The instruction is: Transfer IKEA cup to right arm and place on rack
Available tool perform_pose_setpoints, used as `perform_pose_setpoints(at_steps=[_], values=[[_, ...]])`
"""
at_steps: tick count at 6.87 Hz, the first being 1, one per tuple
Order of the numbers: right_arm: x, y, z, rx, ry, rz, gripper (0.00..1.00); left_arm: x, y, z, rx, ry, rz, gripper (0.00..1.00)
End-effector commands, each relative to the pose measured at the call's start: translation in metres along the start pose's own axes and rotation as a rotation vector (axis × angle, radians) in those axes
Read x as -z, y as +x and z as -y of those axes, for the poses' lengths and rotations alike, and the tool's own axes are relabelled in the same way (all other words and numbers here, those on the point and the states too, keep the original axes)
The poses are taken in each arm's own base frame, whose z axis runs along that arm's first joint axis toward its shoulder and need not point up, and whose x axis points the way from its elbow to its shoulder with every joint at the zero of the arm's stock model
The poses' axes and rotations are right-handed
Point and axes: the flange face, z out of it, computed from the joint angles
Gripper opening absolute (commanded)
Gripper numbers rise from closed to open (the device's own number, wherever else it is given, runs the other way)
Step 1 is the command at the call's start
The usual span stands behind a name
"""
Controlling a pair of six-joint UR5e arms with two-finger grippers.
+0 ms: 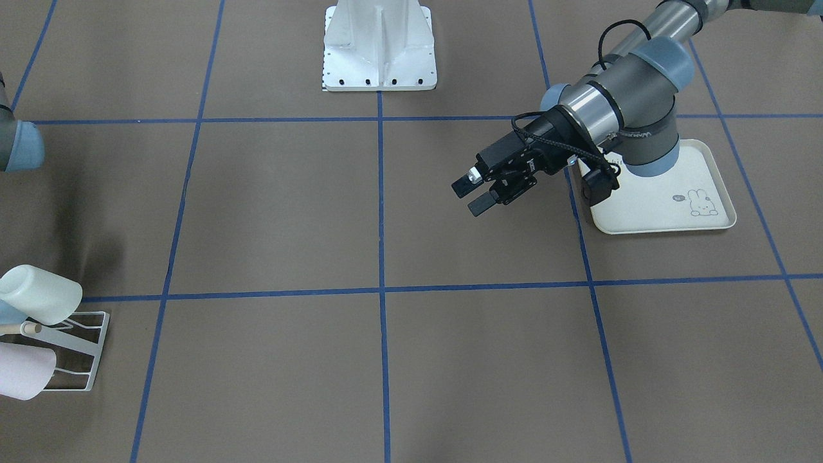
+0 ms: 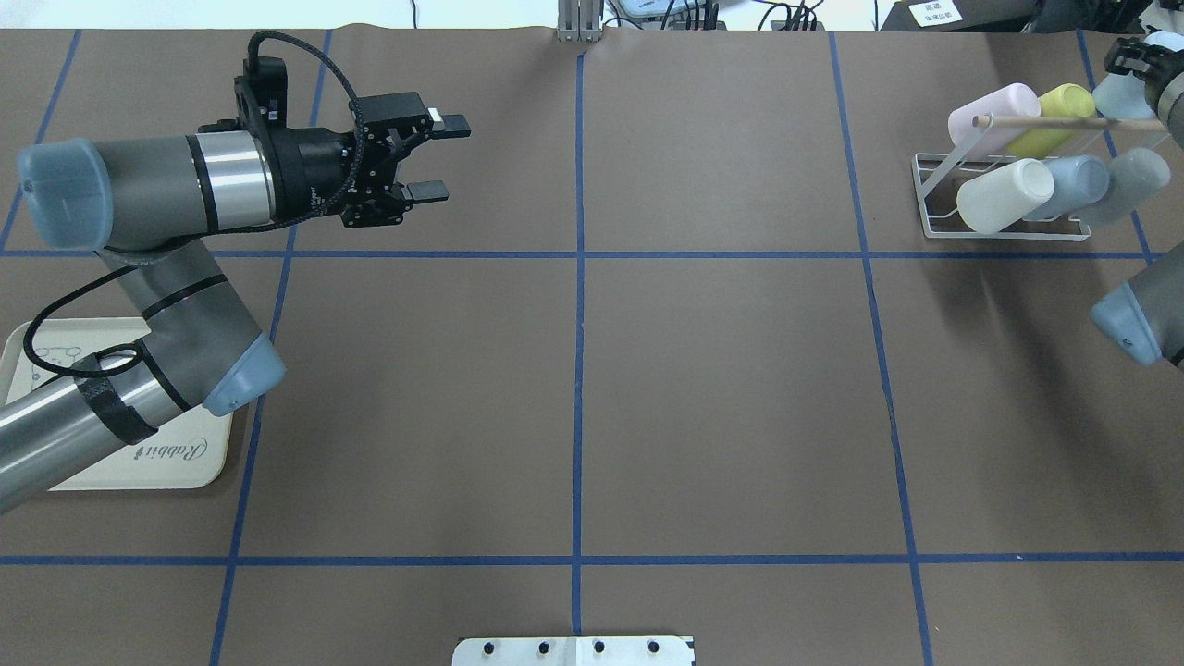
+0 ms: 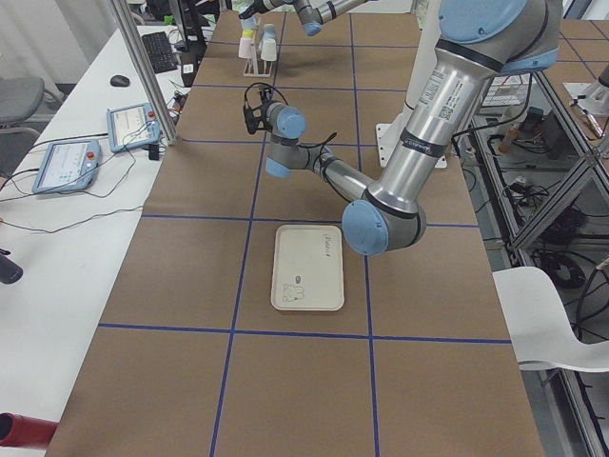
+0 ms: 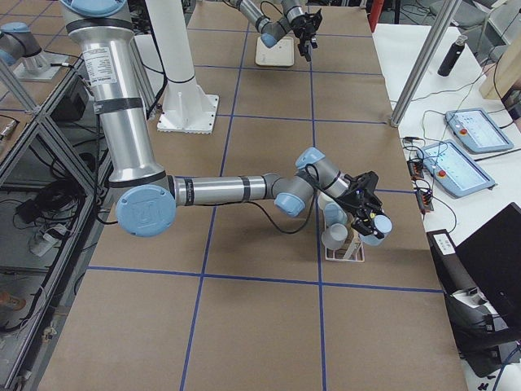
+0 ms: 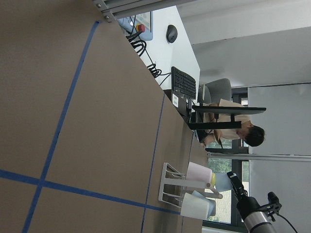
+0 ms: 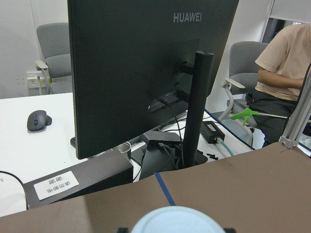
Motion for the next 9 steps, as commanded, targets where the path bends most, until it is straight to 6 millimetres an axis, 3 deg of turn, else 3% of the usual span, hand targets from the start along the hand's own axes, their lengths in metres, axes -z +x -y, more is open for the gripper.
perform_pose_setpoints(at_steps=[1,2,3,4,5,8,9], values=[[-0.004,0.002,-0.006,0.007,-0.008,-0.009,0.01,0.000,0.000,0.000,0.000,0.000,0.000,1.00],[-0.006,0.004,-0.009,0.012,-0.007,-0.017,0.13,0.000,0.000,-0.001,0.000,-0.001,0.000,1.00],[-0.008,0.005,-0.009,0.015,-0.009,-0.020,0.17,0.000,0.000,-0.001,0.000,-0.001,0.000,1.00],[-0.008,0.005,-0.009,0.015,-0.009,-0.020,0.32,0.000,0.000,-0.001,0.000,-0.002,-0.001,1.00],[-0.008,0.003,-0.013,0.015,-0.011,-0.018,0.99,0.000,0.001,0.000,0.000,0.000,-0.001,1.00],[-0.005,-0.002,-0.013,0.002,-0.011,-0.009,1.00,0.000,0.003,0.000,-0.002,0.000,-0.004,1.00],[0.008,-0.018,-0.002,0.003,-0.004,0.035,1.00,0.006,0.005,0.011,-0.009,0.019,-0.003,1.00]])
